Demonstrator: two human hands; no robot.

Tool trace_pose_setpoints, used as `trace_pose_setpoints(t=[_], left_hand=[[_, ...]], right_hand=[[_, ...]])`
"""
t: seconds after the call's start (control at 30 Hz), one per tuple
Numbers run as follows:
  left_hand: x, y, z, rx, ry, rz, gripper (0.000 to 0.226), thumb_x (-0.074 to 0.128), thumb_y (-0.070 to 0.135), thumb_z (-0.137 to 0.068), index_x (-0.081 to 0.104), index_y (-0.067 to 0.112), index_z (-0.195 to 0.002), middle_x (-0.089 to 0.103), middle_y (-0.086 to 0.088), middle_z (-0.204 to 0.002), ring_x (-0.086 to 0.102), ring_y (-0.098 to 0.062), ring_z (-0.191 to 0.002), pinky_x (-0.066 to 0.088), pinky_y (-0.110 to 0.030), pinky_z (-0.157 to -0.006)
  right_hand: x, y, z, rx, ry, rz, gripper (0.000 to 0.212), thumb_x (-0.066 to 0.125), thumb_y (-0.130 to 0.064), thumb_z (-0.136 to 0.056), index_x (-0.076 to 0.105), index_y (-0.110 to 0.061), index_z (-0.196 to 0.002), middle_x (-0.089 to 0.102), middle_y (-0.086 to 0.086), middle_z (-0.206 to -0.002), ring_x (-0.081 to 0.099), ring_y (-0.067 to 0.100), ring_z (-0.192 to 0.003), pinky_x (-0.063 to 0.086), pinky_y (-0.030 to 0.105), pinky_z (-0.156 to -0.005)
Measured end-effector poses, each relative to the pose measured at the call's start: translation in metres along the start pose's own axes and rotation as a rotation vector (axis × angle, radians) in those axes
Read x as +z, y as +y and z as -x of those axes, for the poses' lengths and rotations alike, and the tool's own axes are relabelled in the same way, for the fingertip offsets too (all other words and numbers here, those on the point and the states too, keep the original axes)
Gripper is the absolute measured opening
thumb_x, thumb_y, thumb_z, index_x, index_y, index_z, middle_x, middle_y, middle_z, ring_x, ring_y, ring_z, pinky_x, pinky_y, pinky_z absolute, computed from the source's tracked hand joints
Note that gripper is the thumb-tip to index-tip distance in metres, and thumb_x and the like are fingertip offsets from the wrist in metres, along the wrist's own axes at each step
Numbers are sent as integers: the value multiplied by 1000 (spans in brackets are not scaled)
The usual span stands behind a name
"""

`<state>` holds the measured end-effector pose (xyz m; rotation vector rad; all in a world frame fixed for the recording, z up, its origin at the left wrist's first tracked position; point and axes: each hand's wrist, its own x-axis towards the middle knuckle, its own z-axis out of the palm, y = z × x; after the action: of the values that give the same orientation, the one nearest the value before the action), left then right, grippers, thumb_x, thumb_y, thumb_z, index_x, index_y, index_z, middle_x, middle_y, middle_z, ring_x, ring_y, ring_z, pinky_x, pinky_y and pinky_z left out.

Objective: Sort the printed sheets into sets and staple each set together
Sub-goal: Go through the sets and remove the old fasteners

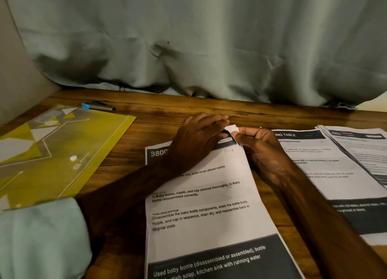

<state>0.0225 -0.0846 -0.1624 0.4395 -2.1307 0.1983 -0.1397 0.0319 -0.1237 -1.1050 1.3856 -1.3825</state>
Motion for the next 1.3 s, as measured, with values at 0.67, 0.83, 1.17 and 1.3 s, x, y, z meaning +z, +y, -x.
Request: trace_pose_setpoints(t=[0.67,0.83,1.17,1.3], left_hand=[[-2,1,2,86,82,-63,27,70,23,-97,75,10,-120,68,-3,-134,67,-27,-111,49,-43,-88],[-6,5,1,147,127,-113,23,72,21,-96,77,9,-115,70,-5,-131,69,-27,-107,48,-42,-86],[-9,10,-1,146,178,-109,9,71,19,-96,78,13,-99,74,2,-119,69,-25,-101,47,-40,-82],[-11,13,-3,166,163,-128,13,69,19,-97,75,8,-98,74,-7,-106,62,-25,-94,45,-39,-76]], right_hand=[[-5,6,-11,25,24,-106,25,58,-16,-98,75,1,-107,69,32,-115,61,37,-93,52,42,-85],[-6,7,-13,26,27,-120,23,59,-15,-98,77,-2,-104,72,23,-101,59,31,-81,53,37,-79],[-7,9,-14,-1,12,-131,20,59,-11,-97,76,-5,-104,74,16,-96,61,29,-76,55,35,-74],[-4,10,-13,-68,46,-107,24,59,-7,-99,75,-13,-115,76,16,-110,72,39,-99,55,50,-93]])
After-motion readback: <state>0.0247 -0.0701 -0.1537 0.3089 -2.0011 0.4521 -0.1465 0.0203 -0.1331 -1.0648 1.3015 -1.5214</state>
